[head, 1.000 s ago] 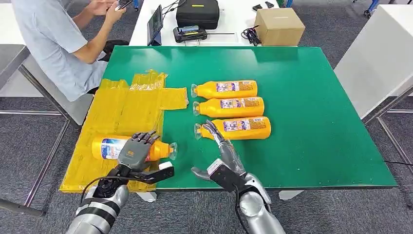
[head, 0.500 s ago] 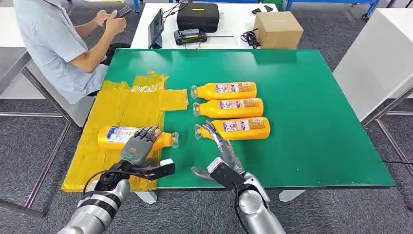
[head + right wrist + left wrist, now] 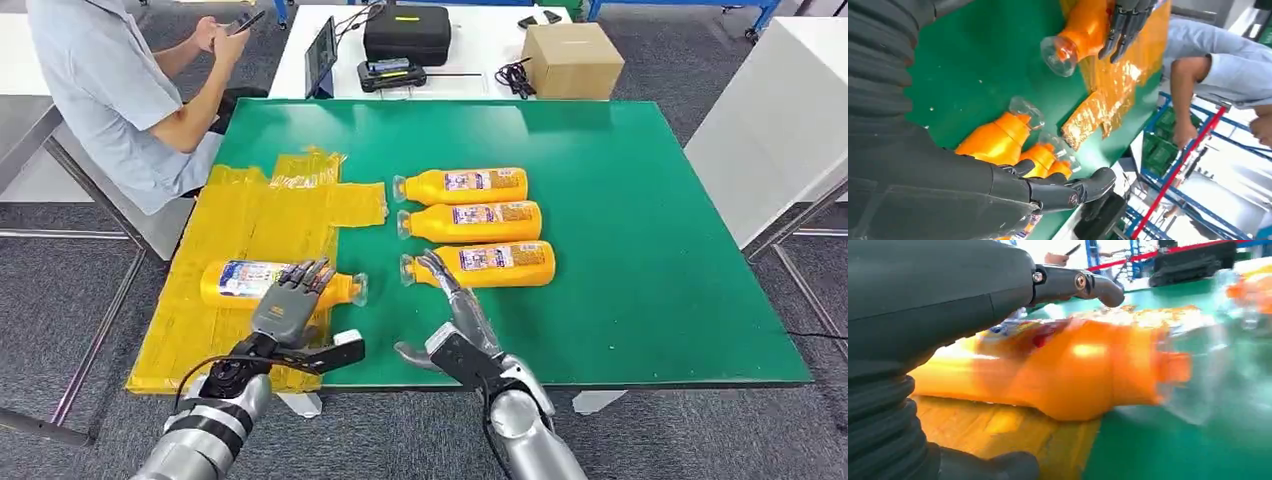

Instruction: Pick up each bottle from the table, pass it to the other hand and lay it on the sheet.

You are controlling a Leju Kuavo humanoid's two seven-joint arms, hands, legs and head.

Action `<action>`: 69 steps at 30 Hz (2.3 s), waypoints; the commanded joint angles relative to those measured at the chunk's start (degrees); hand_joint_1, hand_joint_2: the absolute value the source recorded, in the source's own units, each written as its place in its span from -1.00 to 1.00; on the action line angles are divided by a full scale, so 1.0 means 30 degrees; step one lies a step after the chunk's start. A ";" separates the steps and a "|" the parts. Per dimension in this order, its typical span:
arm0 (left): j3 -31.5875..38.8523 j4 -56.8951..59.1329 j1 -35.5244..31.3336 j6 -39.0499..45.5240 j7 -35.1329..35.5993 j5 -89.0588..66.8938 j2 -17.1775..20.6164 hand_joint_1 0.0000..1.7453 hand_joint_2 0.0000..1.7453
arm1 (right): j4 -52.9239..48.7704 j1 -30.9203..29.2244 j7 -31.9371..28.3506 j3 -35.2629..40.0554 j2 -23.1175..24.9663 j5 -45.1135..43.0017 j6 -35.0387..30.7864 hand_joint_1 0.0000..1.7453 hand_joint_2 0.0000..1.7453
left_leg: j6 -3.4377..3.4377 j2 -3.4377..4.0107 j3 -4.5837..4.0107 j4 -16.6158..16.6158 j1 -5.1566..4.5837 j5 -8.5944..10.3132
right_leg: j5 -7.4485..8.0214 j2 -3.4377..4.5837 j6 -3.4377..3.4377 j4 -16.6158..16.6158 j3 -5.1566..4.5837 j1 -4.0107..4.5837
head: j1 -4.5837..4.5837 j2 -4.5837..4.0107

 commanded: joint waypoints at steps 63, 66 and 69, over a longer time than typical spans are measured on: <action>-0.2537 -1.4156 0.7771 -0.5583 -0.6287 1.7023 -0.3383 -1.00 1.00 | -0.0320 -0.1663 0.5543 0.0094 -0.6272 1.3510 -0.4562 -1.00 1.00 | -0.0025 0.0047 -0.0212 0.0026 0.0001 -0.0048 | -0.0015 0.0025 -0.0029 0.0005 -0.0220 0.0013 | -0.0007 0.0000; -0.2504 -1.4121 0.7649 -0.5586 -0.6246 1.7006 -0.3361 -1.00 1.00 | -0.0406 -0.1955 0.5624 0.0273 -0.6347 1.3586 -0.4578 -1.00 1.00 | -0.0028 0.0051 -0.0209 0.0021 0.0003 -0.0048 | -0.0013 0.0028 -0.0033 -0.0001 -0.0215 0.0015 | -0.0007 0.0000; -0.2553 -1.4165 0.7732 -0.5593 -0.6235 1.7006 -0.3379 -1.00 1.00 | -0.0535 -0.1900 0.5698 0.0334 -0.6438 1.3623 -0.4619 -1.00 1.00 | -0.0013 0.0030 -0.0239 0.0012 -0.0008 -0.0026 | -0.0001 0.0013 -0.0016 -0.0002 -0.0244 0.0003 | -0.0015 0.0000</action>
